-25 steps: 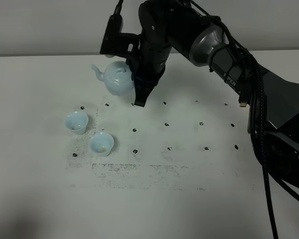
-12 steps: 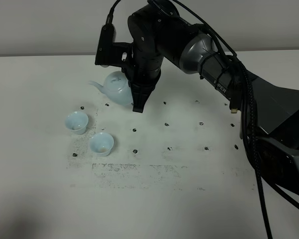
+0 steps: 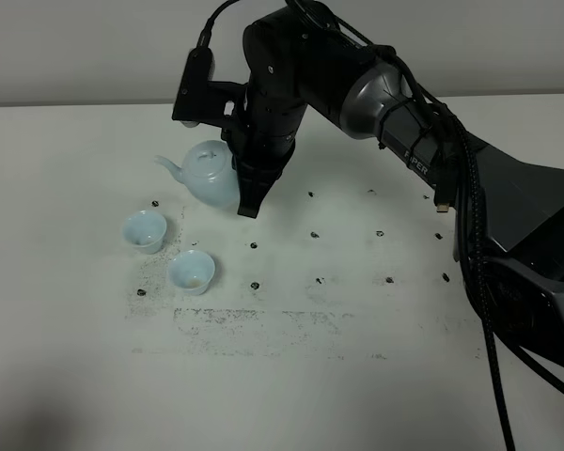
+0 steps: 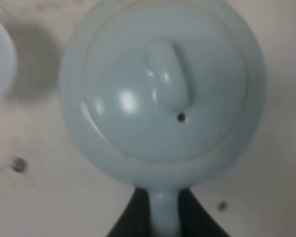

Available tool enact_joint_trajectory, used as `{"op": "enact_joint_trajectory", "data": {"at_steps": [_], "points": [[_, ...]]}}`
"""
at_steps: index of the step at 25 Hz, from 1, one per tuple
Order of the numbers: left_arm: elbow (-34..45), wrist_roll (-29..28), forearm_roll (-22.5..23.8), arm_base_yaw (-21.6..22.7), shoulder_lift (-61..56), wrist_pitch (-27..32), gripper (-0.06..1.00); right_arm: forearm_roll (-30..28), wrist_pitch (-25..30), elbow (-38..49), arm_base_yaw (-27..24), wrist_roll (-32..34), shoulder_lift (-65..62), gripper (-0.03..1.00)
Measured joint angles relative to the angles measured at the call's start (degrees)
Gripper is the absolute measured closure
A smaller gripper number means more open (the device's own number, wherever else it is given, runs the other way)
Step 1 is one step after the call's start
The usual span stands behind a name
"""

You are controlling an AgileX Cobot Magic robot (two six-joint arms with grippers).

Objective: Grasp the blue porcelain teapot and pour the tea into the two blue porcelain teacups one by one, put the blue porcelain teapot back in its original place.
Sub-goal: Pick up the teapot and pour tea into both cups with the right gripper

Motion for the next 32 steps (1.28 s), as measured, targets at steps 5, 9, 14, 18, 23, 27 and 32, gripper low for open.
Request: {"op": "enact_joint_trajectory", "data": {"at_steps": [5,9,14,18,23,27,32], "points": [[0.0,0.0,0.0,0.0,0.0,0.0,0.19,2.0,0.0,0.0,-0.4,-0.4,0.0,0.93],[0.0,0.0,0.0,0.0,0.0,0.0,0.19,3.6,0.0,0.0,-1.2,-1.5,0.0,0.93],[0.0,0.0,0.0,0.0,0.0,0.0,0.19,5.3,0.0,0.0,-2.1,-2.6,0.0,0.93],[0.0,0.0,0.0,0.0,0.0,0.0,0.19,4.8,0.0,0.0,-2.6,-2.6,-0.1,0.93],[0.0,0.0,0.0,0.0,0.0,0.0,0.19,4.5,0.0,0.1,-2.6,-1.8,-1.1,0.93],[0.0,0.0,0.0,0.0,0.0,0.0,0.19,5.3,-1.3,3.0,-2.7,-1.6,-2.9,0.93],[0.0,0.0,0.0,0.0,0.0,0.0,0.19,6.1,-9.4,15.4,-2.7,-2.3,-8.8,0.93]]}}
